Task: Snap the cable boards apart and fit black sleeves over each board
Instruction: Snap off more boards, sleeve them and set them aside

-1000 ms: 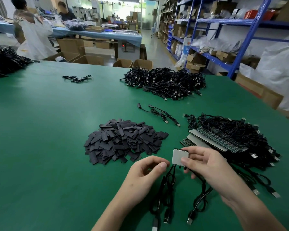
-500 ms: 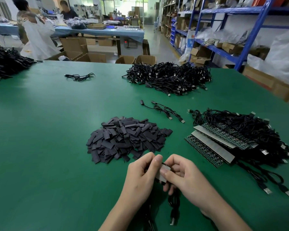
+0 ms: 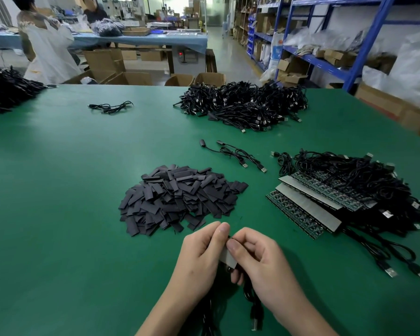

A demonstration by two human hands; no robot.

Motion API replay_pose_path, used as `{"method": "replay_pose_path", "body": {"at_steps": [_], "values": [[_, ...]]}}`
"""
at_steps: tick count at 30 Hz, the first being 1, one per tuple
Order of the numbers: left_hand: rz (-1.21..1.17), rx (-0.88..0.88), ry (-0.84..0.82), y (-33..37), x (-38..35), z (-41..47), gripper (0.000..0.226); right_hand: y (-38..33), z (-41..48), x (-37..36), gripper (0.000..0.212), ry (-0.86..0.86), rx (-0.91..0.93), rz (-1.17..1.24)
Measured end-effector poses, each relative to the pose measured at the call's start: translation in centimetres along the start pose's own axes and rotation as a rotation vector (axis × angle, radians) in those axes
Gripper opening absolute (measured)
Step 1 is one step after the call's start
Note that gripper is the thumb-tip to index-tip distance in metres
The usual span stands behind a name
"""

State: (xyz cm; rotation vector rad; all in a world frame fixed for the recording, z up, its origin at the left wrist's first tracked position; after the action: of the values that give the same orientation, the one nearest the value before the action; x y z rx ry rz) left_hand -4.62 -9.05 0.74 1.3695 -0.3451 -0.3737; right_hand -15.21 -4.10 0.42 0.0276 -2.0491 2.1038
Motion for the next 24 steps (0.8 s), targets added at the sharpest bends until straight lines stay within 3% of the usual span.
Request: {"method": "replay_pose_path", "body": {"at_steps": [9, 24], "values": [[-0.093, 0.039, -0.05, -0.46, -0.74, -0.07, 0.043, 0.19, -0.19, -0.07, 0.032, 0.029, 0.011, 0.042], [0.006, 0.007, 0.014, 0.06, -0.12, -0.12, 0.047, -0.31, -0.23, -0.34, 0.024, -0.025, -0.024, 0.096]]}}
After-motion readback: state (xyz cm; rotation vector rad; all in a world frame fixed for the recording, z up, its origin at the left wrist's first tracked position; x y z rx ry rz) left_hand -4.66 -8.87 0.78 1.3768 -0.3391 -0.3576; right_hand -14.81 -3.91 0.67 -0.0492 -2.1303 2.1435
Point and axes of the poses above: each hand's wrist, its own z-axis towards the middle knuckle, its own x-axis out of the back of the hand, y = z × x, the point moved 9 cm from there along z, towards the middle knuckle, and after that the axes turned 4 degrees about -z, right-handed, at the moved point
